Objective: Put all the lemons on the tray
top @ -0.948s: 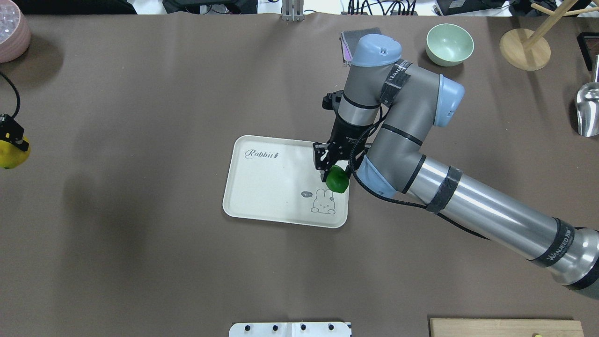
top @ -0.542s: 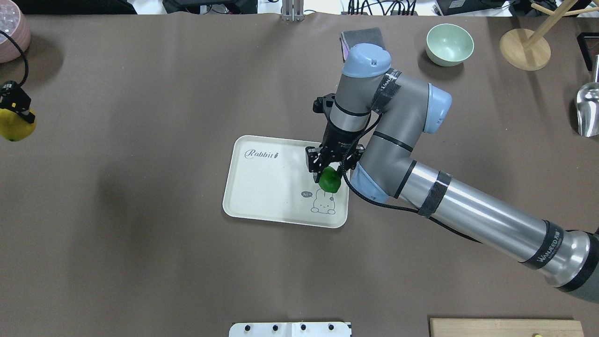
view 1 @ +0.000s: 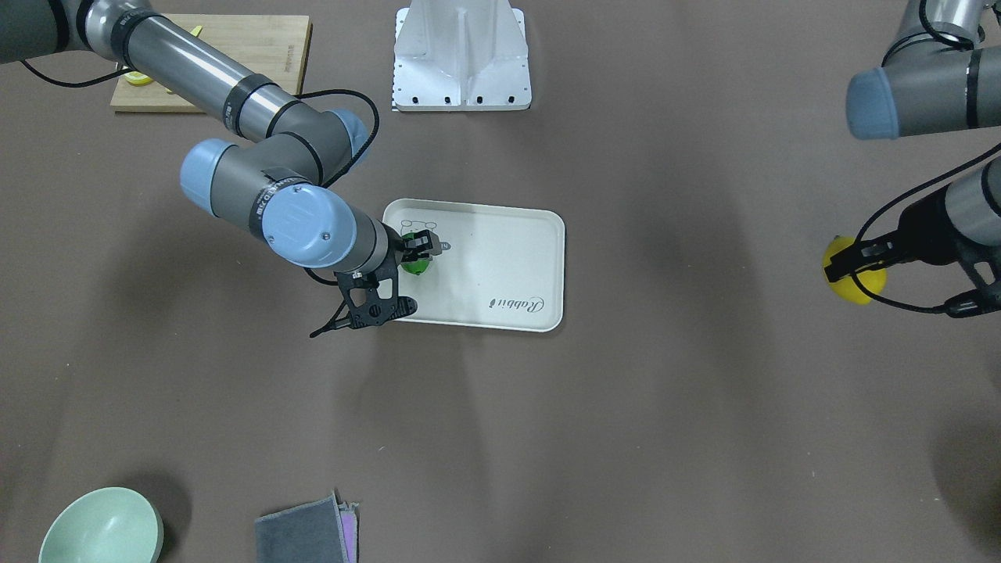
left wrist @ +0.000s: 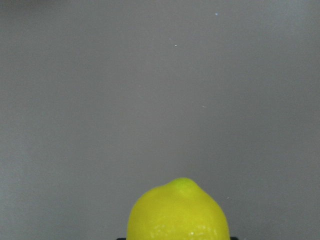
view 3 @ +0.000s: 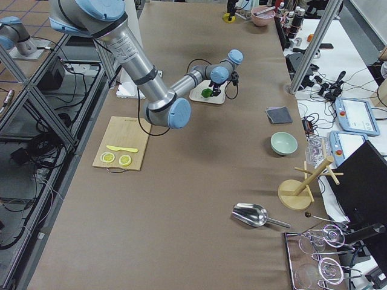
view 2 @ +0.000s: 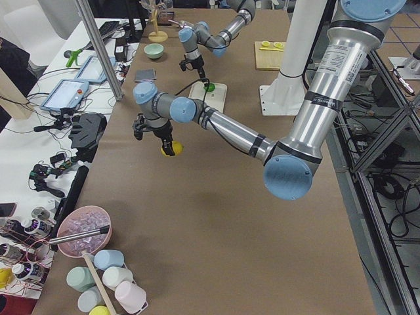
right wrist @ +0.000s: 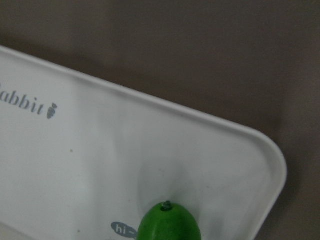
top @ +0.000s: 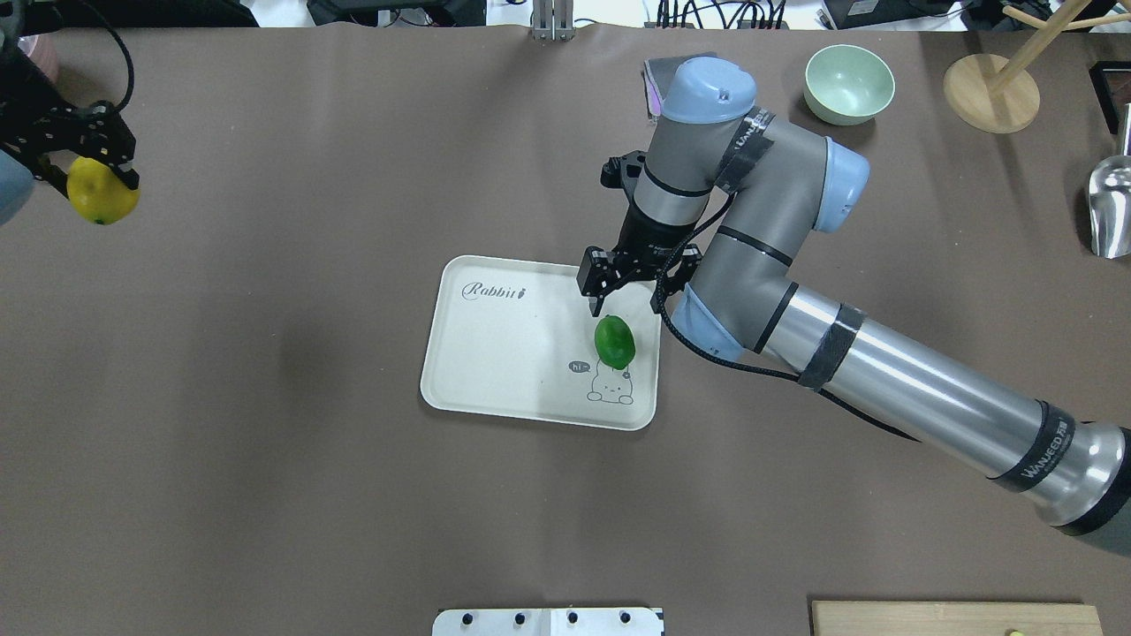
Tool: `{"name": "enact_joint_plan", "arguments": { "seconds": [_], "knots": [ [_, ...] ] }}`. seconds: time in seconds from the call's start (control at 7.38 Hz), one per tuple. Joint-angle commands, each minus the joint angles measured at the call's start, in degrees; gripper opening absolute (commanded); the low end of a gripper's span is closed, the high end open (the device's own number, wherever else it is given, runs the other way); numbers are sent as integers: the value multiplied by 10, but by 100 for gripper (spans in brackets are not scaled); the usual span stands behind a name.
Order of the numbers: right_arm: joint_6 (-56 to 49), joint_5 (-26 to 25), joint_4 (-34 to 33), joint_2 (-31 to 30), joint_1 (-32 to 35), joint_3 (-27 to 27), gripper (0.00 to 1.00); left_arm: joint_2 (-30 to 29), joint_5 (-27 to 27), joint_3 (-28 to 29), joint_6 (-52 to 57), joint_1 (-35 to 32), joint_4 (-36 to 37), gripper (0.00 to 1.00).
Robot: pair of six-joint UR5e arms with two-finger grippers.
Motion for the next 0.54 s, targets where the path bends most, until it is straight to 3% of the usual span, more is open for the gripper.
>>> {"name": "enact_joint_plan", "arguments": {
  "seconds": [0.0, 0.14, 0.41],
  "knots": [
    [-5, 41, -3, -16, 68, 4, 100, -55, 22, 0, -110, 66, 0, 0],
    [-10, 55, -2, -34, 100, 4, 100, -84, 31, -1, -157, 92, 1, 0],
    [-115, 91, 1, -113, 154, 28, 100, -127, 47, -7, -272, 147, 0, 0]
  ]
}}
